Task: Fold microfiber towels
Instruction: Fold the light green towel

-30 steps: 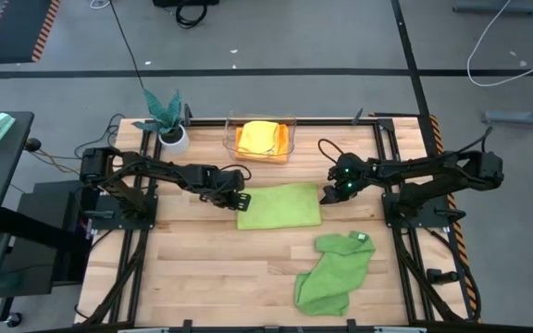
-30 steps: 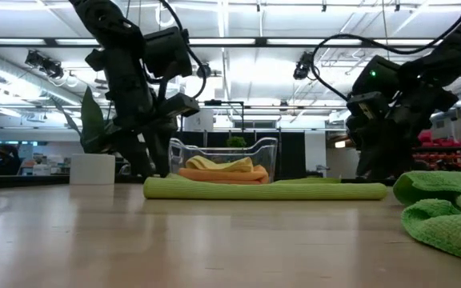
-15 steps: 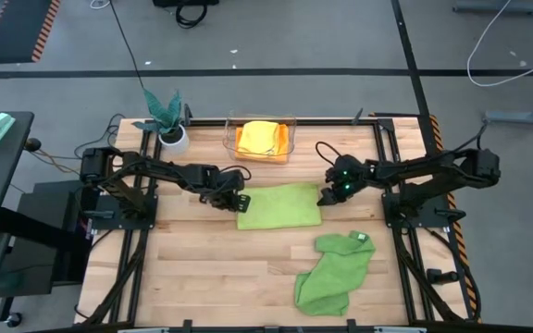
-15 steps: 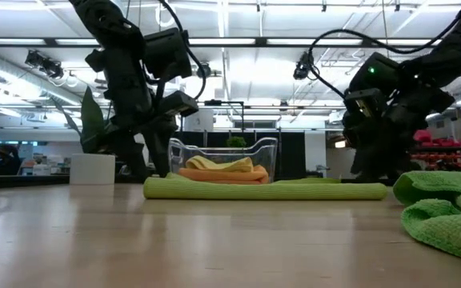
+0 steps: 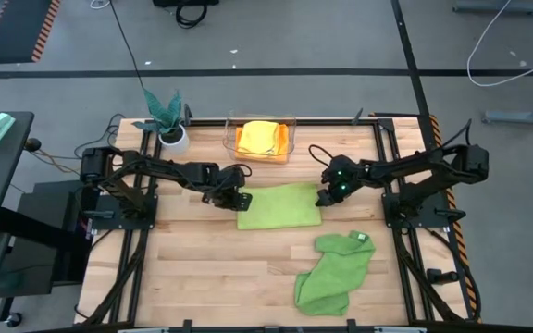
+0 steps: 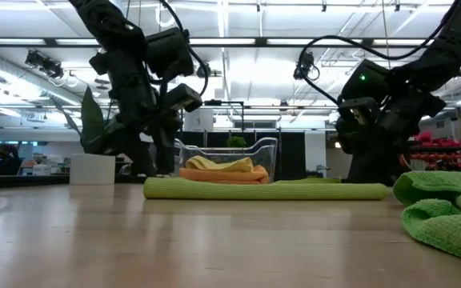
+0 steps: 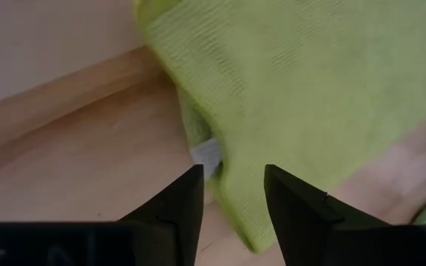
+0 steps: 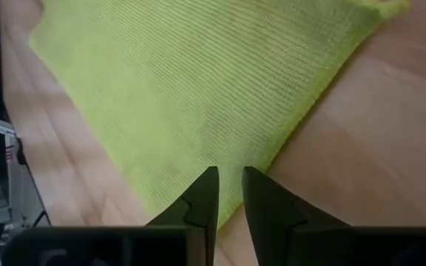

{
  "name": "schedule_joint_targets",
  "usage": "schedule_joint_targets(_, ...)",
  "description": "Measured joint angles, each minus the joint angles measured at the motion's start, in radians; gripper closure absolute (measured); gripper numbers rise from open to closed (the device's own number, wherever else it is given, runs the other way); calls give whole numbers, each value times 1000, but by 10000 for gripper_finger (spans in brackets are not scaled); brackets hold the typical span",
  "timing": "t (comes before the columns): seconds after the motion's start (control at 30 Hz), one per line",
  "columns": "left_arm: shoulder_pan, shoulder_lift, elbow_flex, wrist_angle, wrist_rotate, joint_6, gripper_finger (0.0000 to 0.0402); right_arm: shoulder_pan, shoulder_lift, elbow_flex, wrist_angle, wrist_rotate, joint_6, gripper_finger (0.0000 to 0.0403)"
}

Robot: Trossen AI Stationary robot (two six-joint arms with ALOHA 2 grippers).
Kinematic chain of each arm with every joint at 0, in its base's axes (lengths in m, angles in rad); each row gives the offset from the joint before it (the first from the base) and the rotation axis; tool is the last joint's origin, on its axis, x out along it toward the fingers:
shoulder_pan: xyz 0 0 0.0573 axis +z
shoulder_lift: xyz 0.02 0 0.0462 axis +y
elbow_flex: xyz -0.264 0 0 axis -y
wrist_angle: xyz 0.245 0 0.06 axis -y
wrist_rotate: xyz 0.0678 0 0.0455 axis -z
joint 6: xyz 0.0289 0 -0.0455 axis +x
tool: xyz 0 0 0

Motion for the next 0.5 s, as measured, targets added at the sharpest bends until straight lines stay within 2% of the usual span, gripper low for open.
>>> schedule_joint_targets(0.2, -1, 0, 0, -51, -16, -6, 245, 0, 17, 0, 39, 0, -1, 334)
schedule_joint_targets(0.33, 0, 1, 0, -36, -18, -23, 245, 0, 17, 0, 85, 1, 2, 335)
schedule_joint_targets(0.5, -3, 62, 1, 5, 3, -39, 245, -1, 22, 2, 89, 28, 2, 335)
